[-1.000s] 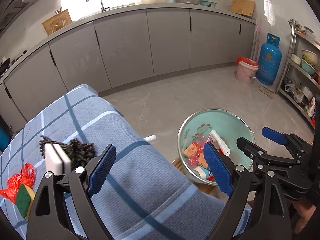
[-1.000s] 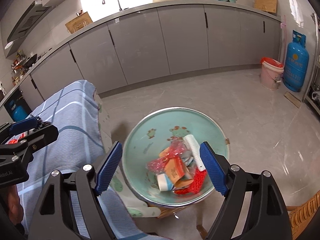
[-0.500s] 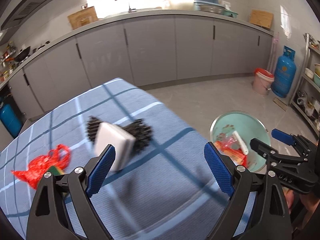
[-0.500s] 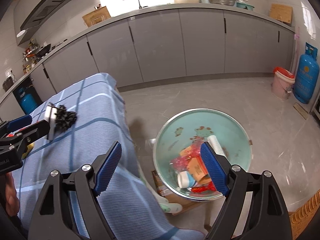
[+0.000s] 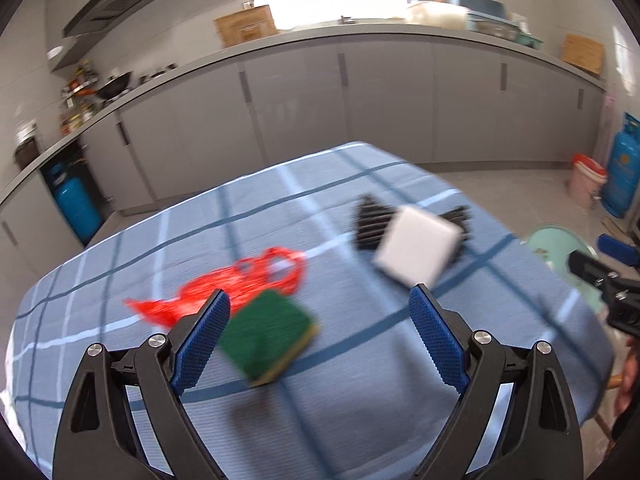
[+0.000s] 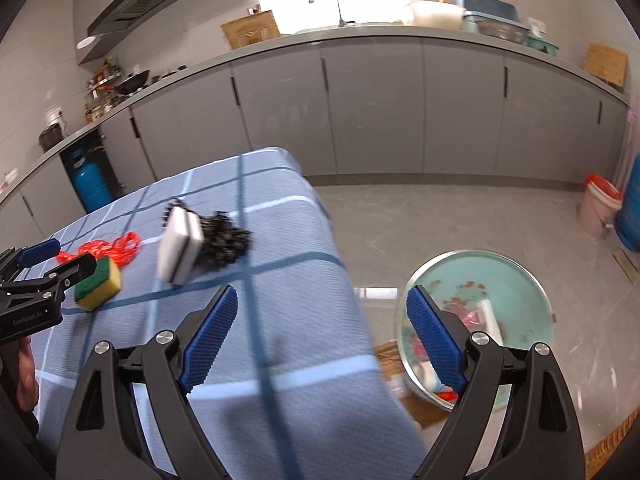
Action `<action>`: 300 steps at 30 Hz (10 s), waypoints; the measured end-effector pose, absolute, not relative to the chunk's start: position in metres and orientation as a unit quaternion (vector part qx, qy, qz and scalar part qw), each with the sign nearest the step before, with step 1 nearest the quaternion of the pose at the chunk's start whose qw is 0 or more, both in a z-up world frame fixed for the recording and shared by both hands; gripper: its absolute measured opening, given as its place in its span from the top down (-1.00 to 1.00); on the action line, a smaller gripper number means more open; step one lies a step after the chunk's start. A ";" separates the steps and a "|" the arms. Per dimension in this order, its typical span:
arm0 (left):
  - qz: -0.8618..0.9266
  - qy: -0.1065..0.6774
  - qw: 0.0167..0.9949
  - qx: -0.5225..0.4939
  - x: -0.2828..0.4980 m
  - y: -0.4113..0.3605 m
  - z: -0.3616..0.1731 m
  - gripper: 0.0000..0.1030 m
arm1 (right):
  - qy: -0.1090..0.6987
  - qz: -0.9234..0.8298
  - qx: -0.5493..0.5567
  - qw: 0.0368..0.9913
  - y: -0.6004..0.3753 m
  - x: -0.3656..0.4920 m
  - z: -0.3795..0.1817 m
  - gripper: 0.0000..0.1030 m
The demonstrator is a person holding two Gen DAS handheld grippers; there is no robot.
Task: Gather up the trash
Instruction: 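Move both grippers back over the table toward the red bag and white sponge, then grasp the red plastic bag with the left gripper while the right grasps the white sponge, then carry the red bag and white sponge over the green bucket and open both grippers, then move both open grippers back over the table toward the sponge and brush, then grasp the green-yellow sponge with the left gripper while the right grasps the black brush, then carry the sponge and black brush over the green bucket and release both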
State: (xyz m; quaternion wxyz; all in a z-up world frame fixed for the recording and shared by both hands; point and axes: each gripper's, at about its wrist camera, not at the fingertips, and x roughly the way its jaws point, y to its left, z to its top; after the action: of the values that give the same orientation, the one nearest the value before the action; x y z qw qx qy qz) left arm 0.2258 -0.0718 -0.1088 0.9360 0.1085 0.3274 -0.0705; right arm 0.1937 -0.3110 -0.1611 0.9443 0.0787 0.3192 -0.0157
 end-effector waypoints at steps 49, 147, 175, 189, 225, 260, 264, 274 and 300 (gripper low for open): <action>-0.024 0.394 0.919 0.018 0.304 0.047 -0.153 0.19 | 0.363 0.045 -0.095 0.926 -0.174 0.299 -0.184 -0.09; -0.291 0.356 0.870 0.177 0.258 -0.347 -0.143 0.63 | 0.348 -0.161 0.117 0.916 -0.506 0.188 -0.212 0.49; -0.286 0.353 0.872 0.182 0.255 -0.354 -0.157 -0.58 | 0.363 -0.186 0.132 0.903 -0.518 0.179 -0.235 -0.16; -0.277 0.349 0.878 0.173 0.250 -0.335 -0.145 -0.65 | 0.352 -0.174 0.117 0.912 -0.495 0.181 -0.215 -0.31; -0.190 0.346 0.911 0.123 0.251 -0.182 -0.118 -0.65 | 0.332 -0.068 0.050 0.939 -0.368 0.217 -0.164 -0.49; -0.124 0.383 0.910 0.101 0.264 -0.015 -0.150 -0.77 | 0.358 0.057 -0.068 0.930 -0.215 0.322 -0.171 -0.68; -0.133 0.386 0.907 0.102 0.268 -0.016 -0.156 -0.77 | 0.369 0.059 -0.070 0.925 -0.213 0.330 -0.180 -0.67; -0.150 0.410 0.897 0.075 0.280 -0.010 -0.166 -0.59 | 0.400 0.079 -0.076 0.910 -0.207 0.334 -0.193 0.30; -0.136 0.366 0.913 0.118 0.255 -0.059 -0.126 -0.22 | 0.353 0.043 -0.001 0.935 -0.255 0.252 -0.147 0.65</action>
State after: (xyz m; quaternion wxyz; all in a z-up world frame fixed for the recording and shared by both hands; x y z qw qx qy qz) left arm 0.2552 -0.0587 -0.1256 0.9129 0.1175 0.3662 -0.1364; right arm 0.2516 -0.2549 -0.1471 0.9346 -0.0011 0.3531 0.0426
